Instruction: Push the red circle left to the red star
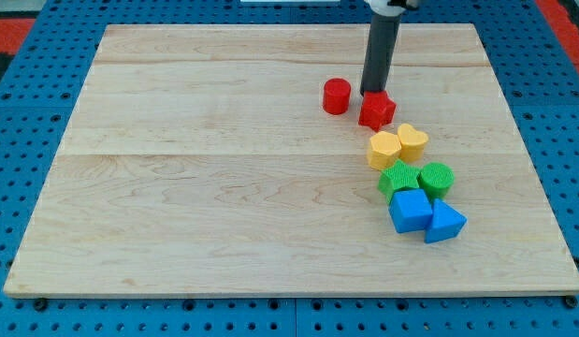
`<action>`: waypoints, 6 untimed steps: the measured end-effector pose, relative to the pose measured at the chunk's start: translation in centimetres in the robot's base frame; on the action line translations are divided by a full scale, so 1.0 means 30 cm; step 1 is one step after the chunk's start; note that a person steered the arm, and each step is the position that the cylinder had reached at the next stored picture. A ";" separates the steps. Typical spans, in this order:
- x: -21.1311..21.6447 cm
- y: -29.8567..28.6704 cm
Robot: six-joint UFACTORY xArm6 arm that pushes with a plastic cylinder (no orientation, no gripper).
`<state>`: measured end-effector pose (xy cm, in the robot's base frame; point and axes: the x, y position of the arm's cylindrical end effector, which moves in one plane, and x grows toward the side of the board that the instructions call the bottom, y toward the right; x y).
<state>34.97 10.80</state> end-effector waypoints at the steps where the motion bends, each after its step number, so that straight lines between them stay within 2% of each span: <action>1: -0.039 0.011; 2: -0.163 0.004; 3: -0.163 -0.135; 4: -0.156 -0.236; 5: -0.116 -0.224; 6: -0.031 -0.114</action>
